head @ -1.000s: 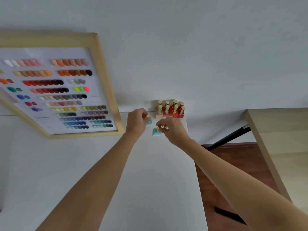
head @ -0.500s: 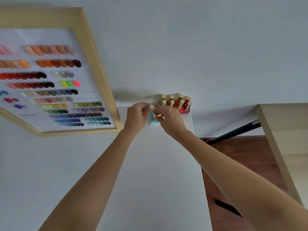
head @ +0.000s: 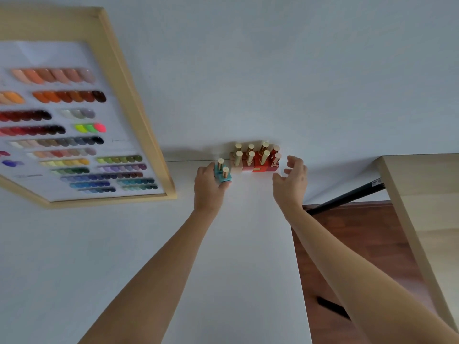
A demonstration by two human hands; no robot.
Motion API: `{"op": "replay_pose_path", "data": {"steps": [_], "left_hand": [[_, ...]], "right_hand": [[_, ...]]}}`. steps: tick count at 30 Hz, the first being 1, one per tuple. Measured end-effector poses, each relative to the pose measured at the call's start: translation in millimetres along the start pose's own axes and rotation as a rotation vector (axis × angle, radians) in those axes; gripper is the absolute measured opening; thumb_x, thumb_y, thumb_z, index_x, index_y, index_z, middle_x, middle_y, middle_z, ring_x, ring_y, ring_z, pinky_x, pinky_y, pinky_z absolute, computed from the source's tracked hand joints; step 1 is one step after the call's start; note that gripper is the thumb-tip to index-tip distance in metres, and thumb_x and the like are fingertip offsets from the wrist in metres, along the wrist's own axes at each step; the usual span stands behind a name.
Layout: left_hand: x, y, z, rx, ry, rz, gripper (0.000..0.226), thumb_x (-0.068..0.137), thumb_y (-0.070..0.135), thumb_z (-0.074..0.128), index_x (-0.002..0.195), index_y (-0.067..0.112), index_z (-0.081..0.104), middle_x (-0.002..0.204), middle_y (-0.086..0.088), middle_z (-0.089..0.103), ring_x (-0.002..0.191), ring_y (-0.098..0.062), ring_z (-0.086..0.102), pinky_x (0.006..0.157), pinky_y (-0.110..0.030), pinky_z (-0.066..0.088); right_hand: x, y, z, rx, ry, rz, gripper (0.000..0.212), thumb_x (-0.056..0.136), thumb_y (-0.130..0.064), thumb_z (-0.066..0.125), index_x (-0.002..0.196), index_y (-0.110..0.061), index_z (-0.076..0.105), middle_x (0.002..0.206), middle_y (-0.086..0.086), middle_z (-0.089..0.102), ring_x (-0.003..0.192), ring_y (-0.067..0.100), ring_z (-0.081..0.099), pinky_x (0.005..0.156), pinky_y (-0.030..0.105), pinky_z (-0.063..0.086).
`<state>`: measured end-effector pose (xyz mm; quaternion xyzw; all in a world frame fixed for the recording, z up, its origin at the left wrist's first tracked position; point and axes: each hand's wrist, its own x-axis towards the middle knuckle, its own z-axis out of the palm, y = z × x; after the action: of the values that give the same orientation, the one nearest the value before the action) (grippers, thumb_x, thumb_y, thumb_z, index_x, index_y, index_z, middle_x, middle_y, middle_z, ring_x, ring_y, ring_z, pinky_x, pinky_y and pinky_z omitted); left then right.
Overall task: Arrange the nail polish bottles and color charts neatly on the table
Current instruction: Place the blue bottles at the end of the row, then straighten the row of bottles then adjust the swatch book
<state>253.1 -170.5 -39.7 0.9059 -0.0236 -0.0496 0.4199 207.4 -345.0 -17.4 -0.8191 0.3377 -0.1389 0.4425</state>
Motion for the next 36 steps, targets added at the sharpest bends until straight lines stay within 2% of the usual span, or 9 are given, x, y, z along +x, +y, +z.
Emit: {"op": "replay_pose_path", "data": {"steps": [4,9,11,13,16,22,30,33,36], "left_hand": [[9.3,-1.2,-0.7,-0.018,0.001,-0.009,0.045,0.075,0.012,0.077,0.116,0.005,0.061,0.113,-0.015,0.058,0.103,-0.027,0.060,0.092,-0.039,0.052],[21.7,-1.1,-1.8,0.001,0.009,-0.003,0.037,0.077,0.013,0.076,0.112,0.005,0.065,0.109,-0.015,0.064,0.100,-0.028,0.062,0.091,-0.042,0.052],[25.9,0.2,-1.4,0.027,0.011,0.016,0.034,0.078,0.014,0.075,0.109,0.004,0.066,0.105,-0.016,0.066,0.097,-0.027,0.063,0.088,-0.041,0.053],[29.9,2.1,-0.5,0.052,0.001,0.028,0.030,0.079,0.012,0.074,0.107,0.004,0.067,0.104,-0.015,0.067,0.095,-0.026,0.064,0.087,-0.040,0.054],[33.6,4.5,2.7,0.045,-0.018,0.020,0.028,0.078,0.007,0.073,0.106,0.002,0.068,0.104,-0.016,0.069,0.095,-0.026,0.066,0.088,-0.040,0.054],[34.5,3.5,6.9,0.057,0.008,0.001,0.024,0.079,0.006,0.073,0.102,0.002,0.069,0.101,-0.015,0.071,0.092,-0.025,0.066,0.085,-0.039,0.055],[32.5,6.8,2.3,0.034,-0.040,-0.016,0.033,0.074,0.006,0.076,0.105,0.001,0.068,0.106,-0.017,0.068,0.097,-0.028,0.066,0.089,-0.040,0.055],[24.7,10.0,-5.8,0.079,-0.022,-0.005,0.042,0.073,0.009,0.079,0.112,0.004,0.064,0.109,-0.017,0.064,0.101,-0.029,0.061,0.090,-0.035,0.051],[9.7,14.9,-18.4,0.116,0.000,0.002,0.051,0.077,0.013,0.076,0.123,0.002,0.056,0.111,-0.018,0.060,0.106,-0.031,0.057,0.093,-0.036,0.046]], "right_hand": [[20.4,12.3,-0.8,-0.065,-0.047,0.052,0.049,0.085,0.001,0.056,0.131,-0.011,0.042,0.128,0.008,0.048,0.102,0.015,0.053,0.084,0.022,0.042],[35.3,17.4,5.7,-0.150,-0.127,0.034,0.044,0.086,-0.001,0.058,0.129,-0.008,0.051,0.120,0.010,0.060,0.096,0.019,0.061,0.086,0.027,0.047],[38.3,17.0,8.5,-0.166,-0.139,0.009,0.037,0.086,0.001,0.055,0.122,-0.009,0.059,0.112,0.009,0.065,0.094,0.021,0.063,0.085,0.030,0.050],[39.7,16.3,10.7,-0.195,-0.144,-0.037,0.028,0.084,0.002,0.054,0.106,-0.009,0.066,0.094,0.008,0.070,0.084,0.023,0.063,0.076,0.029,0.049],[41.5,16.6,11.5,-0.221,-0.128,-0.089,0.020,0.081,0.005,0.052,0.083,-0.009,0.066,0.066,0.000,0.061,0.067,0.022,0.053,0.060,0.025,0.040],[42.5,17.3,14.2,-0.211,-0.131,-0.079,0.023,0.079,0.009,0.049,0.077,-0.008,0.065,0.060,0.000,0.057,0.067,0.025,0.049,0.064,0.029,0.040],[40.0,12.1,8.7,-0.197,-0.162,-0.044,0.020,0.083,0.007,0.050,0.087,-0.003,0.067,0.075,0.012,0.067,0.078,0.031,0.059,0.068,0.036,0.050],[33.4,11.2,2.2,-0.192,-0.169,0.018,0.028,0.086,0.004,0.055,0.113,-0.001,0.061,0.100,0.017,0.066,0.092,0.027,0.058,0.079,0.031,0.049],[19.4,9.6,-8.9,-0.196,-0.188,0.028,0.047,0.087,0.000,0.060,0.132,-0.005,0.048,0.118,0.014,0.060,0.093,0.016,0.053,0.083,0.024,0.039]]}}
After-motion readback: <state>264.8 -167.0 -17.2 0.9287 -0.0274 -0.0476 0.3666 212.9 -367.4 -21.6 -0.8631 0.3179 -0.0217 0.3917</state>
